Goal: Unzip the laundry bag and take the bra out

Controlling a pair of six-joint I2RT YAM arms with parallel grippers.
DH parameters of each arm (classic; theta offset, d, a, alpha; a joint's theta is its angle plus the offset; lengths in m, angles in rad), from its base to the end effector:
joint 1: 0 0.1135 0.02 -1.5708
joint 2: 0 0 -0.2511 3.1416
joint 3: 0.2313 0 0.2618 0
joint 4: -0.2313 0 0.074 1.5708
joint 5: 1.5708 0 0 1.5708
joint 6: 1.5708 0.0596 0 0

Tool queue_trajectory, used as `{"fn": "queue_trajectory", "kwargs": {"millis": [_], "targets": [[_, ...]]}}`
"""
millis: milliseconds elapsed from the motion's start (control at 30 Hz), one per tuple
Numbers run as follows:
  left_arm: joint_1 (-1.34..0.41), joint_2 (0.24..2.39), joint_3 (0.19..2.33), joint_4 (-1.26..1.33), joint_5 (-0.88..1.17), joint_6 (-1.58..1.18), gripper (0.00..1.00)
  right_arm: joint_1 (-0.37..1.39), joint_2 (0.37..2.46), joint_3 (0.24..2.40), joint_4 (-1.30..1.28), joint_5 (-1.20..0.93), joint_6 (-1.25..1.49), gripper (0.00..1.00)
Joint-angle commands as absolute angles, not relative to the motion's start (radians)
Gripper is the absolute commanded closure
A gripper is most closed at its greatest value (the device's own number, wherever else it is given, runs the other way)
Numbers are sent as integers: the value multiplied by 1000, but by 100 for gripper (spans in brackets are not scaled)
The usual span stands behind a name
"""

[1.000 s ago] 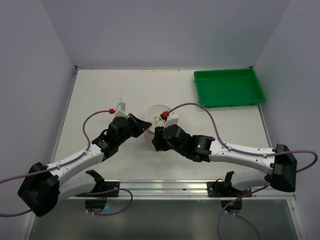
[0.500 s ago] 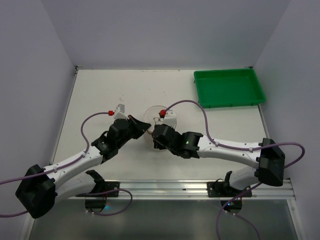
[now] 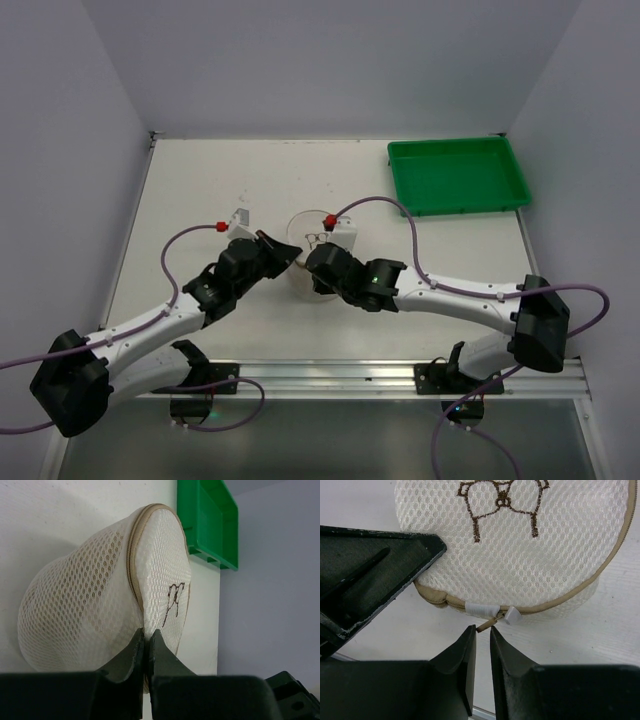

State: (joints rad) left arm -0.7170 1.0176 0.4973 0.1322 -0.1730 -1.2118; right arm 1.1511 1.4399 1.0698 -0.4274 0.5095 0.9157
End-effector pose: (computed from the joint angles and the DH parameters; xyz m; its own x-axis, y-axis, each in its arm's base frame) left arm 0.2041 -0.1643 0.2023 -0.5938 -0.7058 -0.3862 -0.0818 0.5305 -0.8437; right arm 0.1629 0.2937 0.2360 -0.6998 0.1307 -0.7023 -0.1699 0.9245 0.3413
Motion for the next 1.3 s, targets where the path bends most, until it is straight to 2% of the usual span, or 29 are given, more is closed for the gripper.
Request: {"fn": "queue_trajectory", "kwargs": {"millis": [0,200,400,533,667,767,800,833,1000,1267], "targets": [[-724,994,502,124,-219,-1207,100,1137,1442,1098,-426,563,943,81],[-726,980,505,92,-222,-1184,100,1120,1387,1034,-426,558,931,100],[-723,927,509,2,-247,-1132,100,1025,1243,888,-387,519,845,100],[-722,910,515,-80,-221,-1071,100,925,1154,789,-287,433,724,100],[-721,891,499,-106,-210,-1086,100,920,1100,767,-200,272,606,100],[-721,891,479,-72,-212,-1111,100,983,1103,779,-164,224,597,74],[-721,897,485,-57,-207,-1114,100,1021,1114,793,-157,233,589,62],[-721,914,489,-52,-203,-1117,100,1032,1141,799,-134,216,572,59],[-721,954,541,-46,-184,-1117,100,1057,1195,787,-22,77,548,54],[-721,939,549,-44,-190,-1129,100,1055,1264,775,37,47,551,50]]}}
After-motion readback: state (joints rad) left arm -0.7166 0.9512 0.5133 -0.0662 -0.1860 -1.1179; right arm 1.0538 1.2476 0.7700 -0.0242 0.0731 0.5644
